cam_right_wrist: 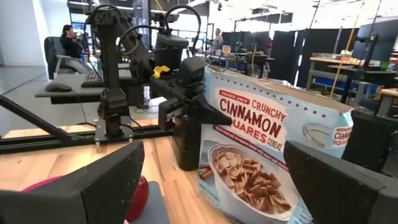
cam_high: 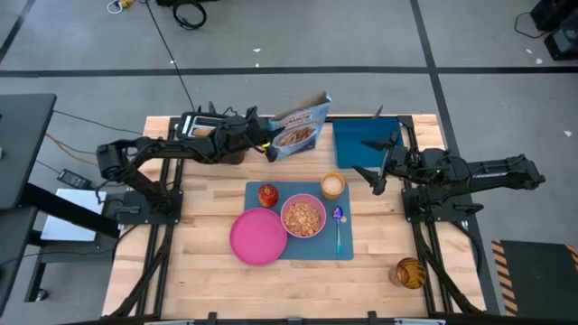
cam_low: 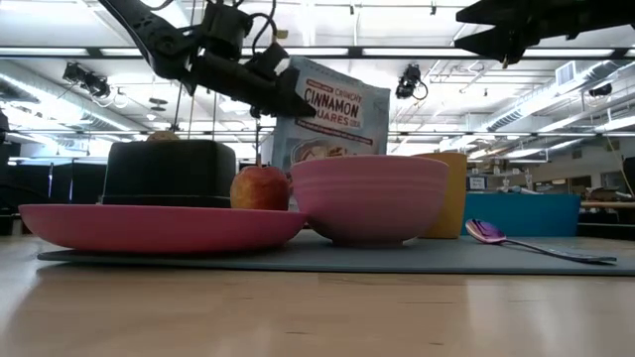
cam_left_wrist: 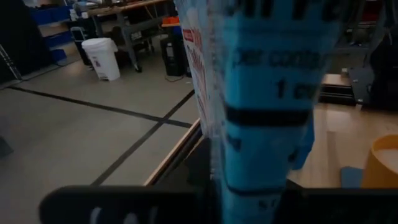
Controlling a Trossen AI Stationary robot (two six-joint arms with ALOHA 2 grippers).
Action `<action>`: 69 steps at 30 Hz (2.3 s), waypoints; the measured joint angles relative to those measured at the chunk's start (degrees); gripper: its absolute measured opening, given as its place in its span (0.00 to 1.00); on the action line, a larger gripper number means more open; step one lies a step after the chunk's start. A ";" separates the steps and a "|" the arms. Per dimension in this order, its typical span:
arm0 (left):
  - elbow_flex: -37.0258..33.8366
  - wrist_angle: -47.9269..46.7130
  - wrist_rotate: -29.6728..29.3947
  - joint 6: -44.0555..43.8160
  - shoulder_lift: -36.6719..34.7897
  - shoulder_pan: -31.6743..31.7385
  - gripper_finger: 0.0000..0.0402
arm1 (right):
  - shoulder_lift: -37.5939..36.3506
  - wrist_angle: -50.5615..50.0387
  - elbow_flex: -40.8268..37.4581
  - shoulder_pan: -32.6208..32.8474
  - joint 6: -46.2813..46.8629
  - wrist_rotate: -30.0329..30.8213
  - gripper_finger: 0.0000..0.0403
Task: Arrange a breakfast setting
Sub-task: Pour the cereal into the pink bowl, then put the bagel on the pink plate
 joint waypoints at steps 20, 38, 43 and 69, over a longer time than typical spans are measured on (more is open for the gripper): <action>0.15 -16.98 0.11 -2.92 -8.71 3.02 0.69 | 0.02 -0.39 -0.01 0.02 0.91 -2.55 0.99; 0.11 -25.67 2.25 -3.17 -18.53 3.50 0.74 | 0.02 -0.39 -0.02 0.00 0.35 -2.57 0.98; 0.11 -27.70 2.94 -3.48 -21.45 3.52 0.74 | 0.00 -0.39 -0.02 0.00 0.35 -2.54 0.98; 16.15 -84.25 10.75 14.37 -34.54 26.46 0.66 | 3.79 4.38 -0.04 0.00 -4.13 -16.66 0.97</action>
